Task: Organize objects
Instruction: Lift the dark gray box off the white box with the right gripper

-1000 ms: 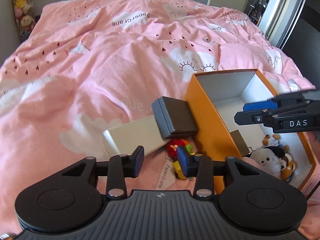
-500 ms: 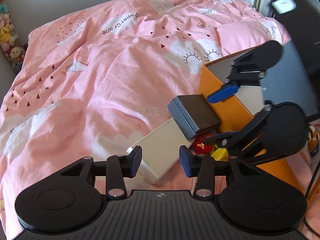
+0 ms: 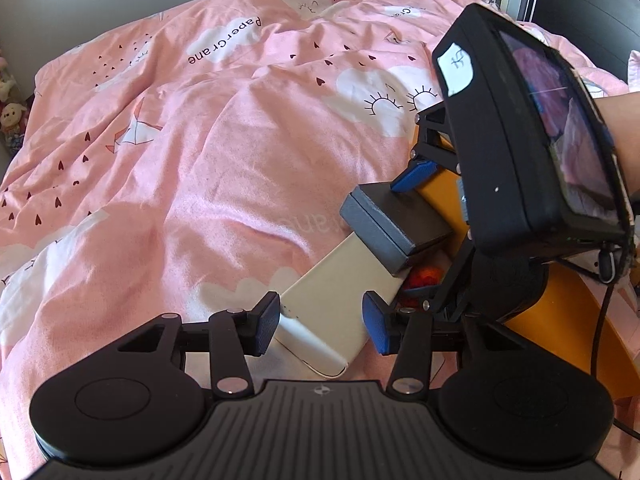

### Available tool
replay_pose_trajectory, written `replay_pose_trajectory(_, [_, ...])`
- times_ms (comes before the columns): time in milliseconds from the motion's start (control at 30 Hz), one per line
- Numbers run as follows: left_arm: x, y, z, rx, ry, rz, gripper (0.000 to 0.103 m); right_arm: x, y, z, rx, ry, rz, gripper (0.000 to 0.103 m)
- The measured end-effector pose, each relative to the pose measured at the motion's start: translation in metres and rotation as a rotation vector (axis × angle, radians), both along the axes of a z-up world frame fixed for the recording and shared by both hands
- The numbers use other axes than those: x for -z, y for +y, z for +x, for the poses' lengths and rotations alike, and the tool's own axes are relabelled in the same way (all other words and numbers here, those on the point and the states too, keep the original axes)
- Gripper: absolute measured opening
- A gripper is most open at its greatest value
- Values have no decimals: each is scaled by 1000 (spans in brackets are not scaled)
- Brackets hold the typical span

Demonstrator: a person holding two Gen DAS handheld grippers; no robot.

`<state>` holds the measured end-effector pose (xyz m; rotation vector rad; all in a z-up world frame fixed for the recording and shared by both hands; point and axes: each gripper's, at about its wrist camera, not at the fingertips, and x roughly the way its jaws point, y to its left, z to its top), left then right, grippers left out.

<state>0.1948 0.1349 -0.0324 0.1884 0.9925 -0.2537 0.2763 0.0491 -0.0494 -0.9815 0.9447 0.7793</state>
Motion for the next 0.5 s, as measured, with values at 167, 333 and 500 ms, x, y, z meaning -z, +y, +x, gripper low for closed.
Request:
replay_pose_trajectory(167, [1, 5, 5, -4, 4, -8, 56, 0, 3, 2, -26, 16, -14, 80])
replay_pose_trajectory(333, [-3, 4, 5, 10, -1, -6, 56, -16, -7, 3, -14, 13, -11, 41])
replay_pose_trajectory(500, [-7, -3, 4, 43, -11, 20, 57, -38, -19, 16, 83, 53, 97, 0])
